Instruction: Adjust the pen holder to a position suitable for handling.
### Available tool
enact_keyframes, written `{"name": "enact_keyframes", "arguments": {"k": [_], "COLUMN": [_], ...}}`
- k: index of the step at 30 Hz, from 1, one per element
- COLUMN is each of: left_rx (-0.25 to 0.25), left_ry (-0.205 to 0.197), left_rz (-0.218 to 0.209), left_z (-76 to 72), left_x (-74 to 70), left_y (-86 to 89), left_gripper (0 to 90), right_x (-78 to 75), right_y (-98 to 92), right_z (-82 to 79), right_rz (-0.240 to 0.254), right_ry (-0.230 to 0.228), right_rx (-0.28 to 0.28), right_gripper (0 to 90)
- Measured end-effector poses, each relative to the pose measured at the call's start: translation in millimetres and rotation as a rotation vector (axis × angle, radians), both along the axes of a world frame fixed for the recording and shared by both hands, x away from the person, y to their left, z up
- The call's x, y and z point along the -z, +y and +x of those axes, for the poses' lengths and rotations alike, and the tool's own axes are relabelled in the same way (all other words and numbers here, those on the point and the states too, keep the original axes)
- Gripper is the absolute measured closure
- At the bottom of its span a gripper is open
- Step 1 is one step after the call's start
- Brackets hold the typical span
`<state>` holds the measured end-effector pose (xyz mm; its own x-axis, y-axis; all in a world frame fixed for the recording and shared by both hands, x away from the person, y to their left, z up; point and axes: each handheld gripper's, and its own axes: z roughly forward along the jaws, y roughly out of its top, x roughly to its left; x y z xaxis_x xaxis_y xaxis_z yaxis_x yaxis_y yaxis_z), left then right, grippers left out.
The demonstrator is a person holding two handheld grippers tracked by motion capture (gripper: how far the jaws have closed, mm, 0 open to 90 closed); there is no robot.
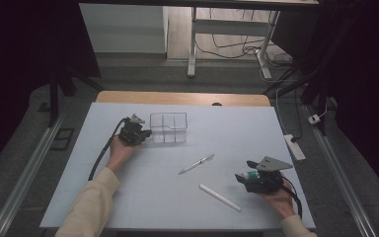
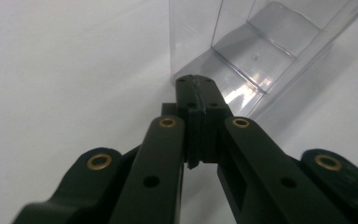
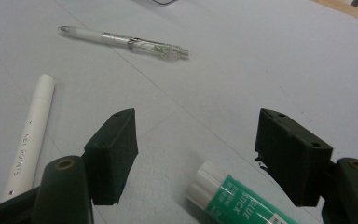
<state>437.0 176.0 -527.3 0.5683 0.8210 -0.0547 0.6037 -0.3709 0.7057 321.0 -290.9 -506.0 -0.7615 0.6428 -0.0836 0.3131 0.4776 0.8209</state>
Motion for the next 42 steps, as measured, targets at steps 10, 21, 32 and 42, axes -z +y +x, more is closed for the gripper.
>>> {"name": "enact_keyframes", "arguments": {"k": [10, 21, 32, 42], "left_rx": [0.031, 0.054, 0.077, 0.076], "left_ry": [-0.002, 0.001, -0.007, -0.017], "left_rz": [0.002, -0.006, -0.003, -0.035], "left_z": [6.0, 11.0, 11.7, 7.8], "left_x": [-1.5, -3.4, -4.1, -12.1], "left_y": [-20.4, -35.1, -41.3, -31.2], "left_gripper": [89.0, 88.6, 88.0, 88.6], "right_x": [-1.0, 0.1, 0.3, -2.7], "right_y": [-1.8, -0.9, -0.5, -2.9], "right_z": [-0.5, 0.1, -0.1, -1.9], "right_rz": [0.002, 0.002, -0.003, 0.001], "right_ry": [-0.007, -0.002, 0.003, -0.010], "right_rx": [0.010, 0.005, 0.006, 0.011], "right_gripper": [29.5, 29.6, 29.6, 29.6]}}
